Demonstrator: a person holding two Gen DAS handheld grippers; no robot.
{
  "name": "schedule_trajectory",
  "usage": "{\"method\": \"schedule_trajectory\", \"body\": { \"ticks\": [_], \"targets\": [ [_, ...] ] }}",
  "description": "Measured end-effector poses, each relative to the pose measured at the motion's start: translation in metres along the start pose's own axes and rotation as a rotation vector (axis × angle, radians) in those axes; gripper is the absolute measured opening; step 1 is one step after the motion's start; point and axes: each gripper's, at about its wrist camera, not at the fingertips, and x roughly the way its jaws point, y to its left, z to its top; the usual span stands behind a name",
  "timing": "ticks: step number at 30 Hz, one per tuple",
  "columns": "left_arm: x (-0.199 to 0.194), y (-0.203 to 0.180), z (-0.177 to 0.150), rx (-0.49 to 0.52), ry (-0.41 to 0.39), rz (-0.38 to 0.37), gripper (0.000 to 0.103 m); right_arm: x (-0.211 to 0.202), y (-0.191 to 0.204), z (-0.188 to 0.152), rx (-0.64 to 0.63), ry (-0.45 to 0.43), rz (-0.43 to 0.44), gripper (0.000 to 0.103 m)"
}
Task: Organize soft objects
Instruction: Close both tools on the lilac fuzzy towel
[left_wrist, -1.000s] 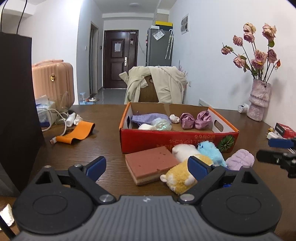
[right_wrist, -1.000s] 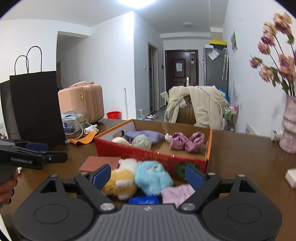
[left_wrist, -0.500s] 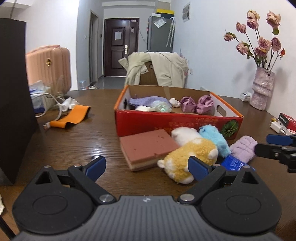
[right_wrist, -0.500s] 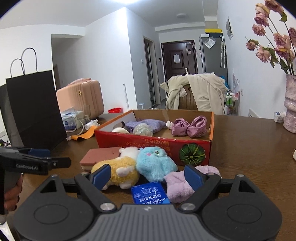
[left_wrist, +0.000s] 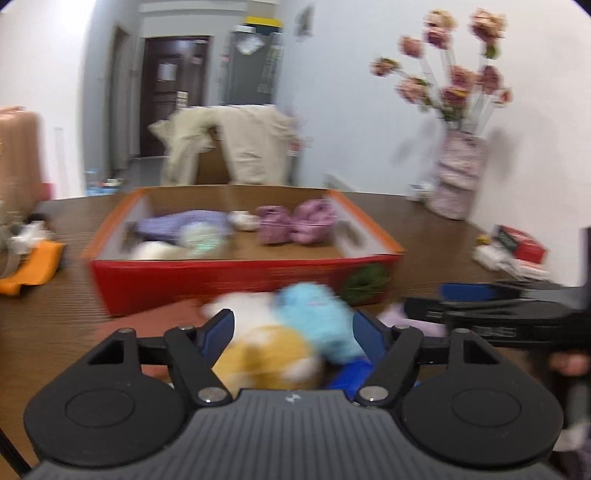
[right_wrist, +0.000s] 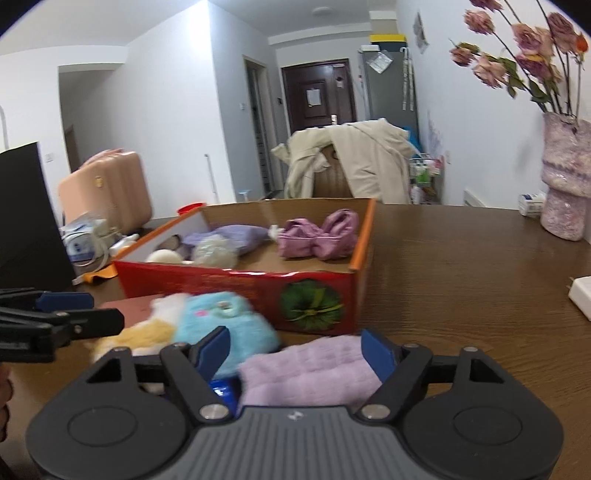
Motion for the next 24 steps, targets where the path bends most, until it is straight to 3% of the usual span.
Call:
{"method": "schedule_trajectory", "body": {
  "ticks": [5,8,14,17,24],
  "targets": [
    [0.034,-0.041,-0.002,0.051,0.084,-0.118,0.06,0.017,-0.038,-0.001,0.055,0.036,-0.028,0.057],
    [0.056,-0.054,-0.005,0.053,0.162,-0.158,0.048,0.024,-0.061,-0.004,0.136,0.064,0.05,0.047],
    [0.084,-0.059,-0.008,0.02,0.223,-0.112,0.042,0.03,-0.082,-0.015,0.234,0.1,0.175,0.029],
    [0.094,-0.058,-0.004,-0.015,0.238,-0.097,0.037,0.024,-0.087,-0.018,0.257,0.088,0.143,0.026],
    [0.101,-0.049,0.006,-0.131,0.2,-0.132,0.043,0.024,-0.093,-0.025,0.301,0.087,0.122,0.029]
  ]
}}
